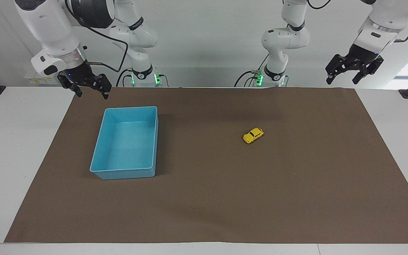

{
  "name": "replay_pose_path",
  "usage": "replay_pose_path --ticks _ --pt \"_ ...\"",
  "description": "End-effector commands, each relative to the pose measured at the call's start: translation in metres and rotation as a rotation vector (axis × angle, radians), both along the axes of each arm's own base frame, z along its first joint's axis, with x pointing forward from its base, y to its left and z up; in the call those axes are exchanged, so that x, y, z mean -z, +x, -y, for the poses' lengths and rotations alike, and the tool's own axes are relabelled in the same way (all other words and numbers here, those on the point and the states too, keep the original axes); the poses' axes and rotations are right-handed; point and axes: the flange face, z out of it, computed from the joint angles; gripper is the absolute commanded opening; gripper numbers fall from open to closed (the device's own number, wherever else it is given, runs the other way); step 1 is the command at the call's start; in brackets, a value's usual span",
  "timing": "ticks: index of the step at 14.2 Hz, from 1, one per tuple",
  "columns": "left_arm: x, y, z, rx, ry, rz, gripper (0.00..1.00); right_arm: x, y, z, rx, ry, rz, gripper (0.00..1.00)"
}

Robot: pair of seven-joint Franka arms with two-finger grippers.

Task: Wind up and store yellow beetle car

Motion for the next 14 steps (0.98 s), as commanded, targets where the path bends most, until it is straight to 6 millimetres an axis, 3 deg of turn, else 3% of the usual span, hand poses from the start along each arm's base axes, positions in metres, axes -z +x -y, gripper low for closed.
replay_pose_path --ticks 1,6,8,14 --pt "-0.002 -0.001 0.000 0.011 -0.011 0.009 1.00 -0.001 -0.005 0.003 -0.003 0.019 -0.008 1.00" --pt "-0.005 0.000 -0.001 0.011 -0.008 0.014 1.00 0.000 -0.005 0.003 -0.002 0.019 -0.010 1.00" --pt "-0.005 0.000 -0.013 -0.014 -0.006 0.017 1.00 0.000 -0.005 0.003 -0.002 0.019 -0.010 1.00" --pt "-0.002 0.001 -0.012 -0.020 -0.006 0.017 1.00 0.000 -0.005 0.002 -0.002 0.019 -0.010 1.00"
